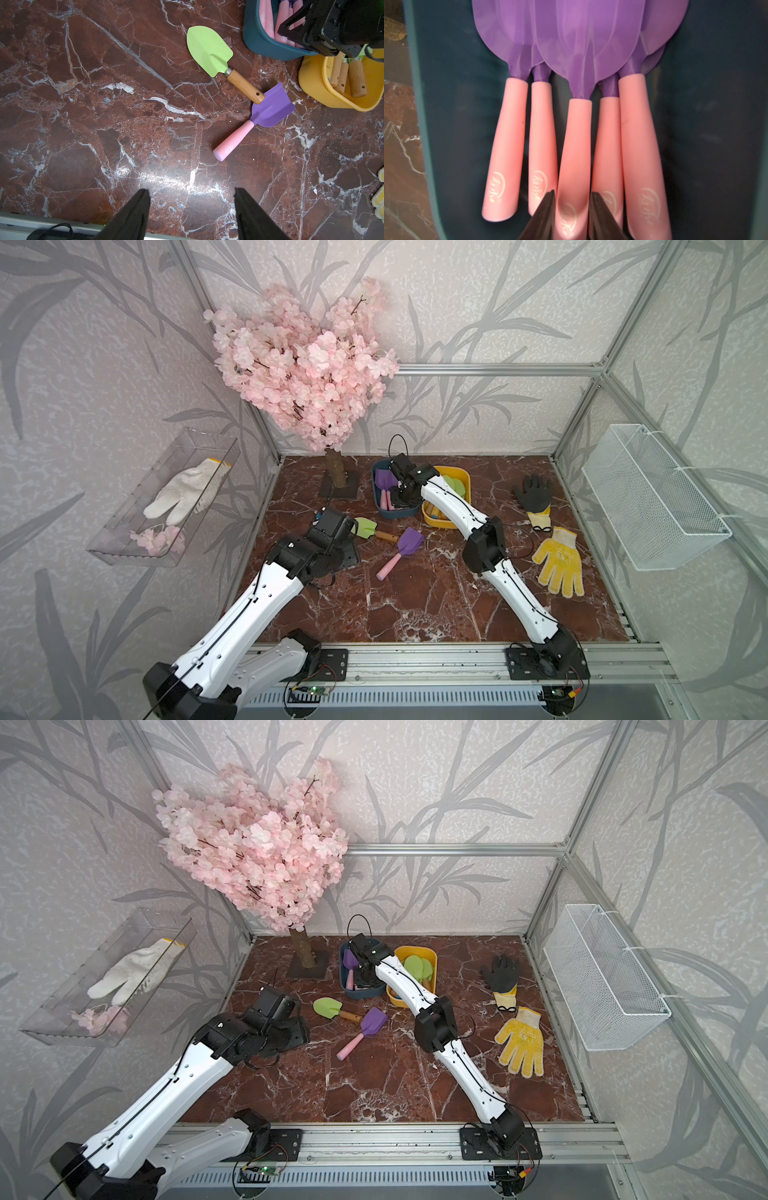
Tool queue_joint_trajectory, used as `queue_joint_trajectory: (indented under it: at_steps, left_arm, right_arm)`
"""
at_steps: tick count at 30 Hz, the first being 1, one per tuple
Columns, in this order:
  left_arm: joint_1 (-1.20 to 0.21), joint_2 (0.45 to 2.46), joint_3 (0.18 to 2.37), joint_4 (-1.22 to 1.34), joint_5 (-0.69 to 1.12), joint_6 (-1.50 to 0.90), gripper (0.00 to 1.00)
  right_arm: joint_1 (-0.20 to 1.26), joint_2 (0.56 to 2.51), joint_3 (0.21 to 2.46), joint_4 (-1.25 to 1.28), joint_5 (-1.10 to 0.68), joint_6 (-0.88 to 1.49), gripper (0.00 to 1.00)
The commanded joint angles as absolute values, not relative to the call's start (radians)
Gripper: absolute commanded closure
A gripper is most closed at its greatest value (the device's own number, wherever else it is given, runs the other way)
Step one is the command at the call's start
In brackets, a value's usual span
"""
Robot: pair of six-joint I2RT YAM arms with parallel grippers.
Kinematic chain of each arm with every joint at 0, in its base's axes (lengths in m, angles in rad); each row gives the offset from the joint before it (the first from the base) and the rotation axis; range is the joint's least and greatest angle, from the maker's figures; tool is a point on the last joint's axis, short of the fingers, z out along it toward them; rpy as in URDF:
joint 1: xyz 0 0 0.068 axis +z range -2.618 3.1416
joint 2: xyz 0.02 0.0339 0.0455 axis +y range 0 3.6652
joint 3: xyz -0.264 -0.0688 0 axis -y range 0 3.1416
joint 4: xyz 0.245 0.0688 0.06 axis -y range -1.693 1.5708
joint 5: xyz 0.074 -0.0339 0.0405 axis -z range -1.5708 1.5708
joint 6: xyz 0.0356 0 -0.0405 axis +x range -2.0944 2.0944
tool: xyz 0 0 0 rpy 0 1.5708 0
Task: Sort the small shovels by color and place them into the storage box
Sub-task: Place the shovel in the storage box.
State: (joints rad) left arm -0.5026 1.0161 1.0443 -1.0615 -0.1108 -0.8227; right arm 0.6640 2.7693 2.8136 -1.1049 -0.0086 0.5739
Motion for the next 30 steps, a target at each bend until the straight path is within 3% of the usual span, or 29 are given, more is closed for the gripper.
queue_joint_trajectory:
  at_steps: [1, 13, 24, 30]
  left_arm:
    - [-0.499, 1.003, 1.035, -1.066, -0.119, -0.828, 0.32]
    - [-0.5, 1.0, 1.054, -1.08, -0.112, -0.825, 0.32]
    - [-0.502, 1.01, 1.09, -1.102, -0.1, -0.814, 0.32]
    - [-0.525, 1.044, 1.103, -1.103, -0.087, -0.801, 0.33]
  right_arm:
    - [0.661, 2.782, 2.838, -1.128, 0.002, 0.571, 0.68]
    - [0.66, 2.693, 2.841, -1.101, 0.016, 0.559, 0.64]
    - [0.649, 2.429, 2.822, -1.159, 0.086, 0.494, 0.6]
    - [0.646, 2.239, 2.701, -1.228, 0.095, 0.425, 0.6]
